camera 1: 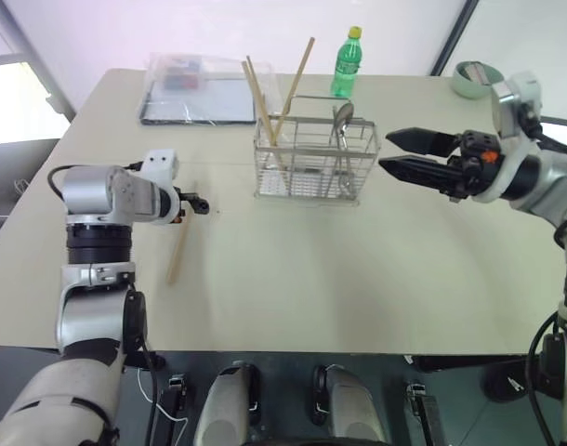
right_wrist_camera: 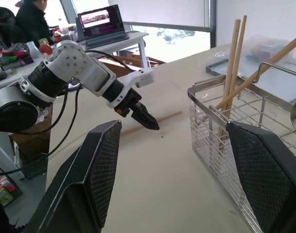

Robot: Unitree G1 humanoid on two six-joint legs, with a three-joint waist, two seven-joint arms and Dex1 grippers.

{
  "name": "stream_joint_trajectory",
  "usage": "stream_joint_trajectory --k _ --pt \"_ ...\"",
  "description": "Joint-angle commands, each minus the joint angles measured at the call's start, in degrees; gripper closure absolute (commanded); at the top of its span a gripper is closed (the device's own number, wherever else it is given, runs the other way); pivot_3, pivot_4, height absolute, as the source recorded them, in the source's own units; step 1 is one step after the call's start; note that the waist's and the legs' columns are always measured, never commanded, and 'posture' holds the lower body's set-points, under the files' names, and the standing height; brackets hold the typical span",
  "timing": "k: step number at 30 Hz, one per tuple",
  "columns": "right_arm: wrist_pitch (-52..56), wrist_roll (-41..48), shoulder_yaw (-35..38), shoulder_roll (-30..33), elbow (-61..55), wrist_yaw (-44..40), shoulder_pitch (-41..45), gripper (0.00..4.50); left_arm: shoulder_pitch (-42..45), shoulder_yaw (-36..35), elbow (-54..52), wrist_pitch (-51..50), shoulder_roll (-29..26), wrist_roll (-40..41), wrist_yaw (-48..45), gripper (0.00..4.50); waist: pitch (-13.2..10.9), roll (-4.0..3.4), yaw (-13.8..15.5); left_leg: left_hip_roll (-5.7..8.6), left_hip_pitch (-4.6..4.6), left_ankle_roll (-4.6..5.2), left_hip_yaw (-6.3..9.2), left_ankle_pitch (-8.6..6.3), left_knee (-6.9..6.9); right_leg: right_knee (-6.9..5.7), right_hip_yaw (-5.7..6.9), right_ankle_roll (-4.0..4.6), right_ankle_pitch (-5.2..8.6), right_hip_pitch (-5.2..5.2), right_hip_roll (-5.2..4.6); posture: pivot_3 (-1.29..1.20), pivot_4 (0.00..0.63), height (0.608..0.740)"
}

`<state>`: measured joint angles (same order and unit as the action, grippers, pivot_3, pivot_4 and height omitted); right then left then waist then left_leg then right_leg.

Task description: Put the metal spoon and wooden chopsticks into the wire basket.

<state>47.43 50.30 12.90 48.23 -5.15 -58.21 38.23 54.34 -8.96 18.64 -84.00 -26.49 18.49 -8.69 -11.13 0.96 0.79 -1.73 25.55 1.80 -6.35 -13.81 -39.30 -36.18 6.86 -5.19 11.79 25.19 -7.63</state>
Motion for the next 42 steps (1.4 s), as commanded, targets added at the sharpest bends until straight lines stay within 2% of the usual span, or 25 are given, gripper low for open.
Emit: stream_joint_trajectory --k 1,2,4,9,10,13,14,18,21,23,29,34,39,42 --pt "-0.43 0.94 2.74 0.62 -2.25 0.32 -0.09 0.94 1.02 -0.27 0.86 1.06 0.6 -0.4 -1.05 0.59 0.02 -0.03 0.0 -0.01 -0.02 0.0 0.0 0.0 0.0 -0.01 0.0 0.0 0.0 0.0 0.0 0.0 0.15 0.707" --pt "-0.42 0.93 2.85 0.7 -2.29 0.3 -0.18 0.94 1.34 -0.41 1.01 1.45 0.69 -0.56 -1.14 0.89 0.02 -0.03 0.03 -0.01 -0.02 0.0 0.0 0.0 0.0 -0.01 0.0 0.01 0.0 0.0 0.0 0.0 0.15 0.707" --pt "-0.43 0.79 2.98 0.79 -2.22 0.23 -0.17 0.94 1.81 -0.66 1.29 1.53 0.84 -0.73 -1.18 1.8 0.02 -0.03 0.06 0.0 -0.02 0.01 0.0 -0.01 0.0 0.0 0.0 0.0 0.0 -0.01 -0.01 0.0 0.15 0.707" --pt "-0.42 0.67 3.05 0.81 -1.8 0.26 0.25 0.94 1.85 -1.07 1.14 1.21 1.04 -1.1 -1.41 4.35 0.02 -0.03 -0.07 0.0 0.01 0.03 0.0 -0.02 0.0 0.0 0.0 0.0 0.0 0.01 -0.01 0.0 0.15 0.707" --pt "-0.46 0.64 3.02 0.8 -1.74 0.22 0.28 0.94 2.17 -1.83 1.11 1.62 1.07 -1.29 -1.04 4.45 0.02 -0.03 -0.08 -0.01 0.01 0.03 0.0 -0.02 0.0 0.0 0.0 0.0 0.0 0.01 0.0 0.0 0.15 0.707" --pt "-0.61 0.48 2.9 0.81 -1.62 0.08 0.38 0.94 3.82 -4.93 1.79 4.51 1.5 -1.99 0.81 4.45 0.02 -0.03 -0.07 -0.01 0.01 0.05 0.0 -0.02 0.01 0.0 0.0 0.0 0.0 0.02 0.0 0.0 0.15 0.707" --pt "-0.62 0.44 2.84 0.82 -1.5 0.05 0.51 0.94 5.36 -7.67 2.79 8.56 2.16 -2.08 2.72 4.45 0.01 -0.02 -0.07 -0.01 0.02 0.06 0.0 -0.03 0.01 0.0 0.0 0.0 0.0 0.03 0.0 0.0 0.15 0.707" --pt "-0.53 0.33 2.64 0.96 -0.94 -0.28 0.82 0.94 14.47 -15.56 7.46 35.11 3.29 -1.07 6.65 4.45 -0.05 0.09 0.12 0.0 0.11 0.1 0.04 -0.05 -0.01 0.02 0.03 0.02 -0.02 0.06 -0.04 0.0 0.15 0.707" --pt "-0.41 0.13 2.36 1.09 -0.65 -0.54 0.93 0.94 20.8 -17.08 10.69 53.23 4.75 0.44 3.07 4.45 -0.05 0.09 0.04 0.01 0.21 0.02 0.0 -0.01 -0.01 0.11 0.04 0.04 -0.04 0.12 -0.07 0.0 0.15 0.707" --pt "-0.35 0.08 2.22 1.07 -0.53 -0.58 1.09 0.94 23.3 -16.54 12.07 61.86 6.4 1.03 -0.01 4.45 -0.04 0.07 0.08 0.02 0.2 0.07 -0.1 -0.05 0.02 0.17 0.03 0.04 -0.04 0.11 -0.07 0.0 0.15 0.707" --pt "0.05 0.31 1.92 0.54 -0.67 0.15 1.87 0.94 27.2 -13.66 18.25 69.52 14.06 4.27 -7.06 4.45 -0.04 0.07 0.1 0.02 0.07 0.22 -0.14 -0.1 -0.07 0.1 0.04 0.01 -0.04 -0.02 -0.04 0.0 0.15 0.707" --pt "1.35 1.74 3.62 0.65 -1.93 1.61 0.93 0.94 24.38 -9.48 22.29 72.0 18.57 2.37 -9.84 4.45 -0.04 0.07 -0.18 0.0 0.09 0.36 -0.14 -0.15 -0.04 0.09 0.03 0.0 -0.04 0.04 0.0 0.0 0.15 0.707" --pt "2.28 2.68 5.47 0.82 -3.58 2.96 -1.06 0.94 21.48 -6.65 24.79 74.78 20.46 0.87 -10.94 4.45 -0.04 0.07 -0.11 -0.02 0.1 0.24 -0.17 -0.07 0.03 0.07 0.01 0.01 -0.04 0.1 0.03 0.0 0.15 0.707" --pt "2.5 2.99 6.17 0.79 -4.13 3.98 -1.62 0.94 19.74 -5.9 24.74 74.28 21.25 0.74 -10.43 3.42 -0.04 0.07 -0.06 -0.02 0.1 0.43 -0.14 -0.18 0.01 0.07 0.01 0.01 -0.04 0.09 0.02 0.0 0.15 0.707"
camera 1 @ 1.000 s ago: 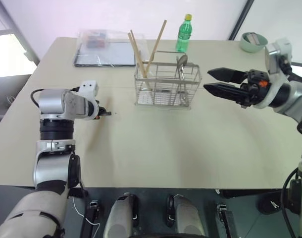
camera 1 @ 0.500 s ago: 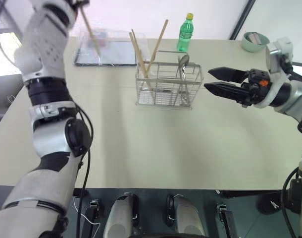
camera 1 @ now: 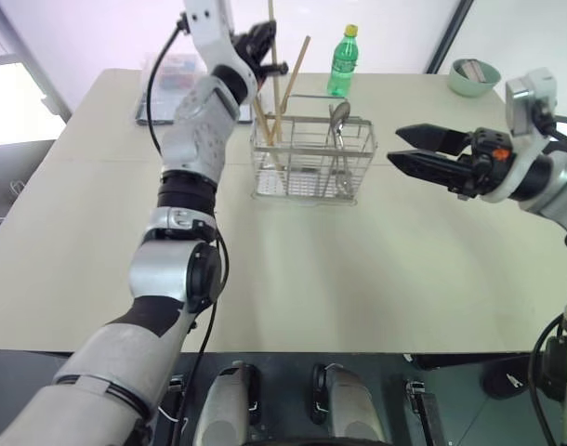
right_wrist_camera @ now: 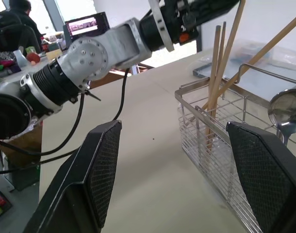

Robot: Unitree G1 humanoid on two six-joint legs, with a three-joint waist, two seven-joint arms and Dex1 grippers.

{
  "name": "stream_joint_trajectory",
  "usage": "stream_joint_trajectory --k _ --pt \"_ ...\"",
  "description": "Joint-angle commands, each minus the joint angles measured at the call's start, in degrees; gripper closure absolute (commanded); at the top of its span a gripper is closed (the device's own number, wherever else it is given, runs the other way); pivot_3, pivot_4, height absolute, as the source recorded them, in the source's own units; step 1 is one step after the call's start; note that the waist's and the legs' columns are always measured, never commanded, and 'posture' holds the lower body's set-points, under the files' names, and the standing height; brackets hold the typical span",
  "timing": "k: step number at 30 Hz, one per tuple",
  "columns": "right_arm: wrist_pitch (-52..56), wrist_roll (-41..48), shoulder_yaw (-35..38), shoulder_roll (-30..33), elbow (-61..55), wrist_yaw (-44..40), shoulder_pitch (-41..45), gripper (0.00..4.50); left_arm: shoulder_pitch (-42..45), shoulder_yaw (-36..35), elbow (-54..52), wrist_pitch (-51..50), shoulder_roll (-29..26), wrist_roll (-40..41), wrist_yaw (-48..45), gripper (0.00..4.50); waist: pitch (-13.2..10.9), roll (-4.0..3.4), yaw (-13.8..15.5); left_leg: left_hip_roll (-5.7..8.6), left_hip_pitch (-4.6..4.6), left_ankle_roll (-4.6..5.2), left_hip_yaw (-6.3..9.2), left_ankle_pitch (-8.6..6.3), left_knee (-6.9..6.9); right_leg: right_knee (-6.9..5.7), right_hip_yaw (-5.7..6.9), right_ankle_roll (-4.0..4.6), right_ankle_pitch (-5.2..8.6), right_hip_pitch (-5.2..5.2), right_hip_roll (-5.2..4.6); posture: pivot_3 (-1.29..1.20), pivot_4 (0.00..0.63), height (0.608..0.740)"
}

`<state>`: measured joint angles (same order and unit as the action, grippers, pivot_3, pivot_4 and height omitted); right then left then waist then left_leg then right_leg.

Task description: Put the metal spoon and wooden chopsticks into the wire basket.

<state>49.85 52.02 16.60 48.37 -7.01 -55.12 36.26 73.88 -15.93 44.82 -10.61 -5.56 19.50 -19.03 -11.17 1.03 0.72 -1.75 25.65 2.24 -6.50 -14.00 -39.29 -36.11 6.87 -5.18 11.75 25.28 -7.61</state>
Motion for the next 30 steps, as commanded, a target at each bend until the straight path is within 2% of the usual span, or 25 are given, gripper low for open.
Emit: stream_joint_trajectory --k 1,6,7,10,12,16,17,18,20,21,23,26,30 --pt "0.11 1.45 2.58 0.66 -2.35 1.1 0.27 0.94 -0.2 1.15 -1.7 0.75 0.36 -0.25 -0.1 2.99 0.0 0.0 0.01 0.0 0.0 0.0 0.01 0.0 0.0 0.0 0.0 0.0 0.0 0.0 0.0 0.0 0.15 0.707" --pt "-0.44 1.17 2.22 0.54 -2.03 1.36 0.07 0.94 -1.59 1.9 -4.95 0.08 -0.57 -0.11 -0.45 0.36 0.0 0.0 0.03 0.0 0.02 0.01 0.03 -0.01 0.0 0.01 0.01 0.0 0.0 0.0 -0.01 0.0 0.15 0.707" --pt "-0.67 0.91 2.01 0.45 -1.83 1.33 0.12 0.94 -1.69 1.89 -6.18 -0.66 -0.87 0.3 -0.64 0.07 0.0 0.0 0.02 0.0 0.02 0.01 0.03 -0.01 0.0 0.01 0.0 0.0 0.0 0.0 -0.01 0.0 0.15 0.707" --pt "-1.73 -0.52 1.08 0.51 -0.81 0.88 0.12 0.94 -1.81 1.76 -12.61 -6.53 -3.35 2.71 -2.59 0.07 0.0 0.0 -0.1 0.0 0.03 0.01 0.04 -0.01 0.0 0.01 0.01 0.0 0.0 0.02 0.0 0.0 0.15 0.707" --pt "-3.27 -2.57 0.22 1.29 0.25 -0.28 -0.5 0.94 -2.33 2.28 -19.32 -12.93 -8.07 4.64 -6.25 0.07 0.0 -0.01 -0.36 -0.02 0.02 0.01 0.04 -0.01 0.0 0.0 0.0 0.01 0.0 0.04 0.02 0.0 0.15 0.707" --pt "-5.38 -5.68 -0.56 2.77 3.41 -2.84 -0.82 0.94 -4.52 3.78 -30.76 -27.28 -21.33 8.88 -15.35 0.07 -0.01 -0.05 -0.8 -0.05 0.02 -0.24 0.03 0.14 0.05 -0.03 -0.01 0.02 0.01 0.07 0.07 0.0 0.15 0.707" --pt "-6.46 -7.0 -1.02 3.63 4.55 -4.09 -1.01 0.94 -6.44 4.97 -34.23 -29.9 -27.11 9.46 -20.33 0.07 -0.01 -0.06 -0.91 -0.05 0.02 -0.25 0.03 0.14 0.05 -0.03 -0.01 0.02 0.01 0.07 0.07 0.0 0.15 0.707" --pt "-8.19 -8.92 -1.79 4.9 6.22 -5.88 -1.29 0.94 -10.43 6.38 -38.19 -30.99 -35.22 9.63 -28.22 0.07 0.01 -0.1 -1.22 -0.04 0.01 -0.26 0.02 0.15 0.06 -0.03 -0.02 0.02 0.02 0.06 0.07 0.0 0.15 0.707" --pt "-10.77 -11.65 -2.97 6.7 8.74 -8.71 -1.63 0.94 -17.16 7.73 -43.22 -30.88 -46.53 9.97 -39.24 0.07 0.0 -0.24 -1.86 -0.04 -0.07 -0.3 -0.07 0.15 0.12 -0.01 -0.09 0.01 0.03 0.07 0.07 0.0 0.15 0.707" --pt "-12.16 -12.88 -3.55 7.67 10.03 -10.33 -1.79 0.94 -20.91 7.58 -44.6 -30.75 -51.47 10.21 -43.47 0.07 -0.02 -0.27 -1.94 -0.04 -0.1 -0.3 -0.12 0.14 0.13 -0.02 -0.12 0.01 0.04 0.08 0.06 0.0 0.15 0.707" --pt "-14.49 -14.82 -4.36 9.24 12.57 -13.19 -1.73 0.94 -26.2 6.65 -45.87 -30.49 -57.66 10.69 -47.96 0.07 -0.02 -0.26 -1.37 -0.06 -0.11 -0.31 -0.17 0.13 0.14 -0.02 -0.14 0.04 0.06 0.12 0.06 0.0 0.15 0.707" --pt "-17.1 -17.48 -5.44 11.34 16.45 -16.89 -0.59 0.94 -31.49 4.44 -45.9 -30.03 -62.35 10.63 -50.78 0.07 -0.03 -0.26 -0.35 -0.04 -0.06 -0.28 0.01 -0.09 0.08 0.12 -0.06 0.25 0.18 0.1 0.0 0.0 0.15 0.707" --pt "-18.03 -18.99 -5.96 11.55 20.05 -18.58 2.08 0.94 -34.46 2.13 -46.86 -30.88 -63.13 11.25 -49.99 0.07 -0.04 -0.29 -0.01 -0.03 -0.06 -0.29 0.08 -0.12 0.08 0.27 -0.02 0.28 0.19 0.2 -0.04 0.0 0.15 0.707"
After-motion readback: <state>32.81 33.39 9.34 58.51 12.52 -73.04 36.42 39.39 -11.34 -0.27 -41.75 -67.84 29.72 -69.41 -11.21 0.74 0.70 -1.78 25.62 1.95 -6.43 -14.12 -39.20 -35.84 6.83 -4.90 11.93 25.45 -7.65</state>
